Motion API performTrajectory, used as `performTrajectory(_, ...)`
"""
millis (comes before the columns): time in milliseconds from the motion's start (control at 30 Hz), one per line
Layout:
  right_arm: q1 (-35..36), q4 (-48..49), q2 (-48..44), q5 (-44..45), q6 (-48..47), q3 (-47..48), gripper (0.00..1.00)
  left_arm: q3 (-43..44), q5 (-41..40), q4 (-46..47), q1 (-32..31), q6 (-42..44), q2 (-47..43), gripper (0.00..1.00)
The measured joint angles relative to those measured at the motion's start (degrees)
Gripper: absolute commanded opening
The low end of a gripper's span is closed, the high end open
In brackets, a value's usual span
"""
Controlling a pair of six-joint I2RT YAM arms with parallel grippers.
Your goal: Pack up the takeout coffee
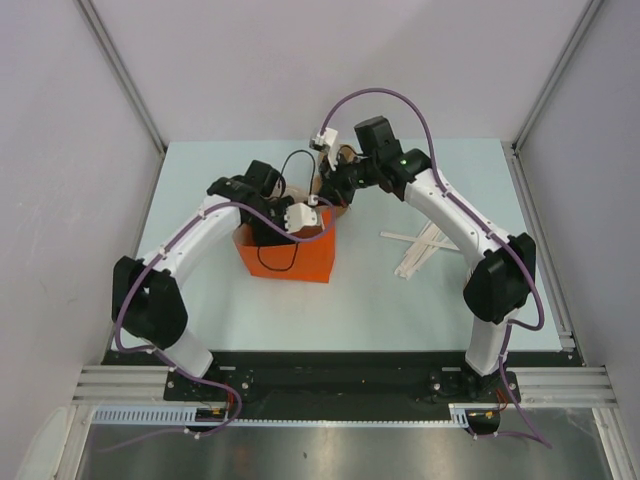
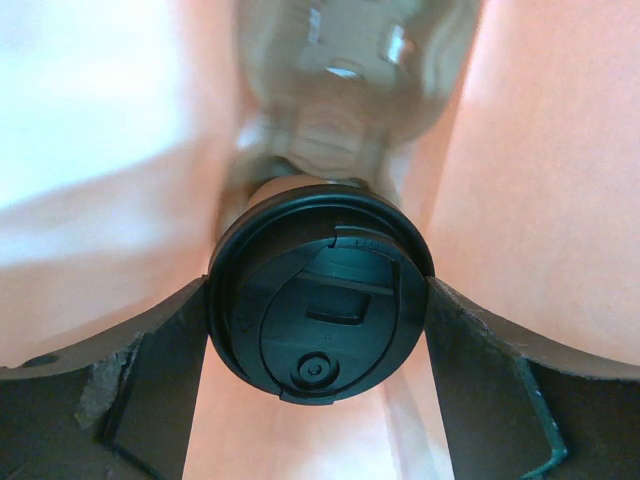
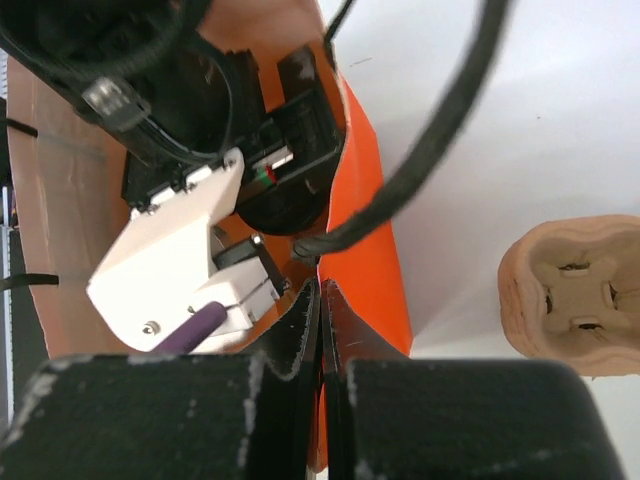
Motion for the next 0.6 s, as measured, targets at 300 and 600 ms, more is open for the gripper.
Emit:
performTrajectory(300,-1.11,-0.72,1.60,-0.48,-0.94,2.10,0.00,6.60,0.24,-3.45,-0.02,-1.09,0.46,0.99)
performTrajectory(600,-1.62,-1.64,2.34,-1.90,-1.55,3.02,0.00,15.91,2.36,-9.57,-0.07,-1.03,1.22,0.99)
